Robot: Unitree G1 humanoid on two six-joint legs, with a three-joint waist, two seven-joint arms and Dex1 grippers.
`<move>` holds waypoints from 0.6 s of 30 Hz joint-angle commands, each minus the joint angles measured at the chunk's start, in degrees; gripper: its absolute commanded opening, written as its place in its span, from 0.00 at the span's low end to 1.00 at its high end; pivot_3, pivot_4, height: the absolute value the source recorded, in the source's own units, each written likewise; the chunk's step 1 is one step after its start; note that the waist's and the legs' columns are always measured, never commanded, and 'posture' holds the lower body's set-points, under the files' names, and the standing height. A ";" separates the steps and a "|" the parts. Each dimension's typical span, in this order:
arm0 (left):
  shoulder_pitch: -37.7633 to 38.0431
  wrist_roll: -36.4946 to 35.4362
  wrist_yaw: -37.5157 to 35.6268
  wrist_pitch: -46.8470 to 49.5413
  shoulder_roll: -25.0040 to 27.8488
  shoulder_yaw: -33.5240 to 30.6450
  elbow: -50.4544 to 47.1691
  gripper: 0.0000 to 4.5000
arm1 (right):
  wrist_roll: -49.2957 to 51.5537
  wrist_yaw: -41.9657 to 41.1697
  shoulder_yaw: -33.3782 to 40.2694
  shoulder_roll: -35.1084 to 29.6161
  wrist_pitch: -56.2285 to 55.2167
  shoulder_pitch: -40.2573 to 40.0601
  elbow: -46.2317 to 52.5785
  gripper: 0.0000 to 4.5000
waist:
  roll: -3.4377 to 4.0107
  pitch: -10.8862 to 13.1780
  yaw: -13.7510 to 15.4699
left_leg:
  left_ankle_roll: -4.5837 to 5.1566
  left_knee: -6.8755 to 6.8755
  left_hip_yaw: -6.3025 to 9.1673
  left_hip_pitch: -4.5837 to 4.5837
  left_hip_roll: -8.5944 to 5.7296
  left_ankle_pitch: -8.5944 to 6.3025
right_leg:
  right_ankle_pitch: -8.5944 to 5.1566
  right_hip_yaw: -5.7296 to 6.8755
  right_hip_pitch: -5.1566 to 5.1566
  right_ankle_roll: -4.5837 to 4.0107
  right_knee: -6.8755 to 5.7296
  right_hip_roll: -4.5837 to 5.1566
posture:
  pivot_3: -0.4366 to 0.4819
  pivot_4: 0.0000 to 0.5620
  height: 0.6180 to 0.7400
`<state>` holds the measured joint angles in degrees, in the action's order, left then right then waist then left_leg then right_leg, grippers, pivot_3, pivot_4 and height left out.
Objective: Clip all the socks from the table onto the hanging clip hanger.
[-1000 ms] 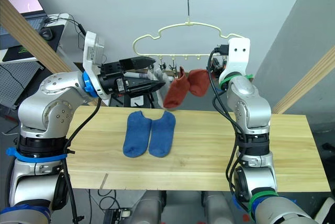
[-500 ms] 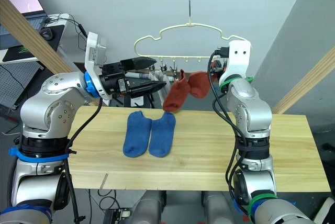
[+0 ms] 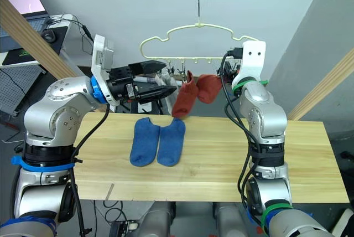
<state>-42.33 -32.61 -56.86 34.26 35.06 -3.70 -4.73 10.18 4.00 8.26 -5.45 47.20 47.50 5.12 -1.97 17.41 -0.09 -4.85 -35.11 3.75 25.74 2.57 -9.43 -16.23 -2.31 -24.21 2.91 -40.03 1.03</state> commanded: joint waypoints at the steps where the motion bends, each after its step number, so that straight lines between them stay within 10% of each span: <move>1: -0.39 0.09 0.16 -1.38 -0.02 -0.22 -1.28 1.00 | 0.14 0.61 1.07 0.07 -1.59 1.18 1.73 0.66 | 0.00 0.00 0.00 | 0.00 0.00 0.00 0.00 0.00 0.00 | 0.00 0.00 0.00 0.00 0.00 0.00 | 0.61 0.40 1.00; 18: -0.31 0.51 0.32 -1.99 -0.90 0.26 -1.03 1.00 | -0.36 3.06 2.14 -0.19 -2.60 1.06 3.24 0.66 | 0.00 0.00 -0.04 | -0.01 0.00 0.00 0.00 0.00 0.00 | 0.00 0.00 0.00 0.00 0.00 0.00 | 0.58 0.39 1.00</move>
<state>-42.33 -32.42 -56.78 33.32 34.15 -3.64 -4.72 10.13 6.43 9.66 -5.25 45.35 48.40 5.14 -1.97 17.41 -0.13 -4.86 -35.10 3.75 25.74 2.57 -9.43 -16.23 -2.31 -24.21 2.91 -40.03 1.03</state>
